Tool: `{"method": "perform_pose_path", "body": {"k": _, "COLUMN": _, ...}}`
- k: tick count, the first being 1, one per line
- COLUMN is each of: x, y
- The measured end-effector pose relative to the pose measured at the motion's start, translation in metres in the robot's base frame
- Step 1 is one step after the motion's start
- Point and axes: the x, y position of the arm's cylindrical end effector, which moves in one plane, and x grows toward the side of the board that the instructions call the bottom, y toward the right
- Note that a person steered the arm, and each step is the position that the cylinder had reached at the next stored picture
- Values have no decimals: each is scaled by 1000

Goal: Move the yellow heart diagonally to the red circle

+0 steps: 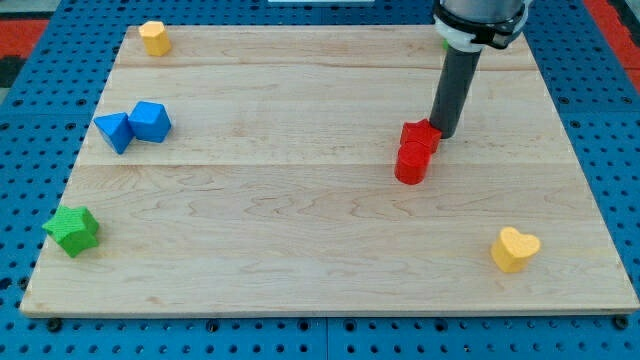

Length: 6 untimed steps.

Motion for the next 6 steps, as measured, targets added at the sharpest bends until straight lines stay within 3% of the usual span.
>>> {"method": "perform_pose_path", "body": {"k": 1, "x": 38, "y": 80}}
{"method": "perform_pose_path", "body": {"k": 2, "x": 131, "y": 136}}
{"method": "perform_pose_path", "body": {"k": 3, "x": 184, "y": 126}}
{"method": "perform_pose_path", "body": {"k": 6, "x": 123, "y": -31}}
